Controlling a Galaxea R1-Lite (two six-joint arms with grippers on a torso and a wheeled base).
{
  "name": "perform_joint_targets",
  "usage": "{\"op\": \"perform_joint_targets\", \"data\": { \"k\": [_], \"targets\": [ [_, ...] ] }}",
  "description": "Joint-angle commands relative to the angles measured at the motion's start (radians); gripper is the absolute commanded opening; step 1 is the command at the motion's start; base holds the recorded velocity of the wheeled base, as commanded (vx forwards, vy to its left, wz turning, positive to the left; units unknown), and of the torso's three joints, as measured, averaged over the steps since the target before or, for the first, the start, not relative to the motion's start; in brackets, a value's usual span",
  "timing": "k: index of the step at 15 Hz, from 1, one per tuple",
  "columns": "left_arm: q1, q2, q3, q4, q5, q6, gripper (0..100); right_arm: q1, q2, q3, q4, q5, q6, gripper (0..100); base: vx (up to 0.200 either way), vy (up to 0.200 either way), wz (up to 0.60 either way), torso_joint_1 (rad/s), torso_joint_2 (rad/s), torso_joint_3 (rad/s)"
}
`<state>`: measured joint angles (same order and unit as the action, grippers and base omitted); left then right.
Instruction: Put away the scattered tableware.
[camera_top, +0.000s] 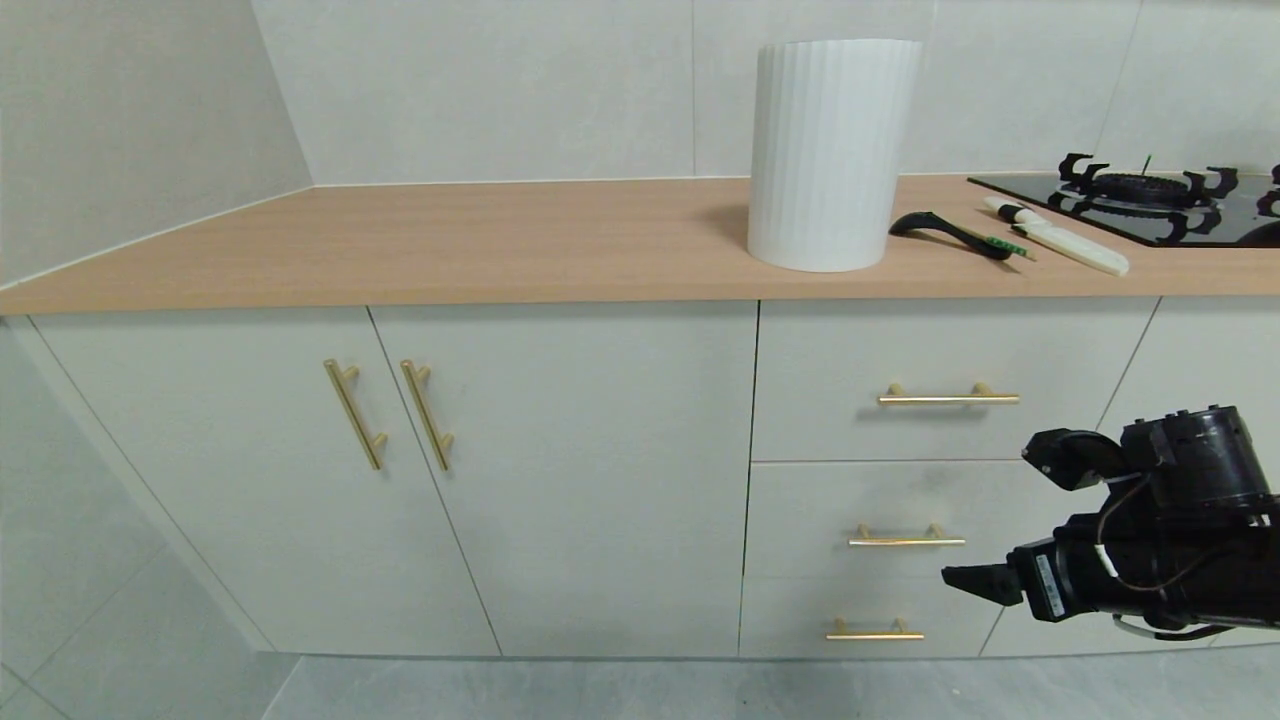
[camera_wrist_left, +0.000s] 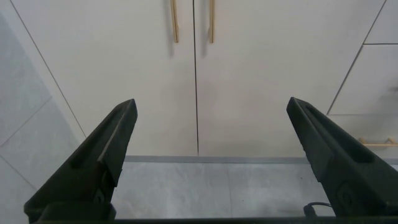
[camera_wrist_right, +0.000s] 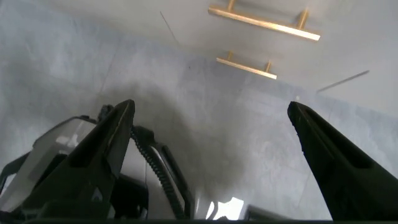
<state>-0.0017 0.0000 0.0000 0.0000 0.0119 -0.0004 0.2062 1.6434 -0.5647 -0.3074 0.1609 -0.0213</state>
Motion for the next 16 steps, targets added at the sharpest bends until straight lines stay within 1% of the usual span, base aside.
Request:
{"op": "perform_joint_targets", "data": {
  "k": [1, 4, 5, 6, 7, 8, 9, 10, 11, 12, 13, 14, 16],
  "targets": [
    [0.000, 0.002, 0.000, 0.000, 0.000, -0.001, 100, 0.001, 0.062, -0.003, -0.012, -0.001, 0.000, 100, 0.000, 0.000, 0.00, 0.000, 0.00, 0.000],
    [0.000, 0.002, 0.000, 0.000, 0.000, 0.000, 100, -0.016, 0.164, 0.011, -0.150, -0.026, 0.003, 100, 0.000, 0.000, 0.00, 0.000, 0.00, 0.000],
    [0.000, 0.002, 0.000, 0.000, 0.000, -0.001, 100, -0.017, 0.182, 0.012, -0.177, -0.032, 0.004, 100, 0.000, 0.000, 0.00, 0.000, 0.00, 0.000],
    [0.000, 0.002, 0.000, 0.000, 0.000, 0.000, 100, -0.016, 0.257, 0.019, -0.289, -0.053, 0.034, 100, 0.000, 0.000, 0.00, 0.000, 0.00, 0.000],
    [0.000, 0.002, 0.000, 0.000, 0.000, 0.000, 100, -0.016, 0.317, 0.029, -0.366, -0.066, 0.049, 100, 0.000, 0.000, 0.00, 0.000, 0.00, 0.000],
    [0.000, 0.002, 0.000, 0.000, 0.000, 0.000, 100, -0.016, 0.342, 0.035, -0.400, -0.070, 0.049, 100, 0.000, 0.000, 0.00, 0.000, 0.00, 0.000],
    [0.000, 0.002, 0.000, 0.000, 0.000, 0.000, 100, -0.016, 0.411, 0.042, -0.501, -0.089, 0.052, 100, 0.000, 0.000, 0.00, 0.000, 0.00, 0.000],
    [0.000, 0.000, 0.000, 0.000, 0.000, -0.001, 100, -0.019, 0.457, 0.035, -0.567, -0.119, 0.052, 100, 0.000, 0.000, 0.00, 0.000, 0.00, 0.000],
    [0.000, 0.002, 0.000, 0.000, 0.000, -0.001, 100, -0.019, 0.473, 0.037, -0.596, -0.133, 0.052, 100, 0.000, 0.000, 0.00, 0.000, 0.00, 0.000],
    [0.000, 0.002, 0.000, 0.000, 0.000, 0.000, 100, -0.017, 0.533, 0.040, -0.684, -0.172, 0.050, 100, 0.000, 0.000, 0.00, 0.000, 0.00, 0.000],
    [0.000, 0.002, 0.000, 0.000, 0.000, -0.001, 100, -0.017, 0.553, 0.039, -0.713, -0.176, 0.050, 100, 0.000, 0.000, 0.00, 0.000, 0.00, 0.000],
    [0.000, 0.002, 0.000, 0.000, 0.000, 0.000, 100, -0.019, 0.584, 0.039, -0.771, -0.178, 0.055, 100, 0.000, 0.000, 0.00, 0.000, 0.00, 0.000],
    [0.000, 0.002, 0.000, 0.000, 0.000, 0.000, 100, -0.019, 0.618, 0.016, -0.786, -0.184, 0.095, 100, 0.000, 0.000, 0.00, 0.000, 0.00, 0.000]
  ]
}}
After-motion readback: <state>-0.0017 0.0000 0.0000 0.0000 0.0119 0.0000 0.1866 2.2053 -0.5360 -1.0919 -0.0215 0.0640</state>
